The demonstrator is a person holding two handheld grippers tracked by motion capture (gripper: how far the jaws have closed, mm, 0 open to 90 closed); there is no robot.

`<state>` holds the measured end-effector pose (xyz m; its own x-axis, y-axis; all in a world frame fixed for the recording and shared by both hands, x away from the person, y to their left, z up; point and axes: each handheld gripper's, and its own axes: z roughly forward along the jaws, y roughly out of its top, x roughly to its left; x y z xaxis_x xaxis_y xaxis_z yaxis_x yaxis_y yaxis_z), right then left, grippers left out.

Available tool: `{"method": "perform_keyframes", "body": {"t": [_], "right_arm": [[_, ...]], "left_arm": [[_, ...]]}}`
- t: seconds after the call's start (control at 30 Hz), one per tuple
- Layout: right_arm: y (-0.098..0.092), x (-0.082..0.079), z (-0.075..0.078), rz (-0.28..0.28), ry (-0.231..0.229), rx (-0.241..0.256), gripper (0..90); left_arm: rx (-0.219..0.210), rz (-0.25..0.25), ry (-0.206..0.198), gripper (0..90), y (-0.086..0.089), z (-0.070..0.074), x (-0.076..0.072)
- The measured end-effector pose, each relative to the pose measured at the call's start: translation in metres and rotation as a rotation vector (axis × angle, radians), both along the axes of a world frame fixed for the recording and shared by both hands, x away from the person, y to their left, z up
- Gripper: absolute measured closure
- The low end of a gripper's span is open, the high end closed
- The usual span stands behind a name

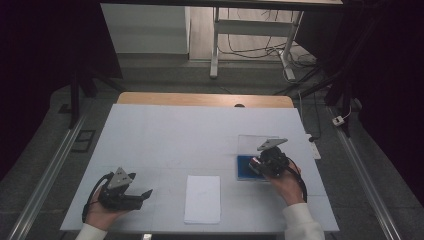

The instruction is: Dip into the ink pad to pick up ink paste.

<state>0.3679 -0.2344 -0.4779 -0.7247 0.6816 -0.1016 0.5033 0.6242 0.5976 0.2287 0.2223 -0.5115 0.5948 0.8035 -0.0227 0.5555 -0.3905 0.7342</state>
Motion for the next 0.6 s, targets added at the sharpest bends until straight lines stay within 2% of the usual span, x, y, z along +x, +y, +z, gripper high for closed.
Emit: {"method": "perform_keyframes", "body": {"t": [0.33,0.43,0.53,0.6], "right_arm": [[0.002,-0.002,0.000,0.003,-0.015,-0.015,70.9],[0.005,-0.003,0.002,0.013,-0.027,-0.043,70.7],[0.003,-0.005,0.012,0.016,-0.037,-0.037,70.6],[-0.001,-0.006,0.019,0.005,-0.054,0.010,70.5]], "left_arm": [[0.001,0.001,0.000,17.7,0.000,0.000,0.000],[0.001,0.006,-0.002,17.7,0.001,0.001,-0.001],[-0.010,0.007,-0.006,17.7,0.002,0.003,-0.001],[-0.005,0.007,-0.005,17.7,0.003,0.002,-0.001]]}}
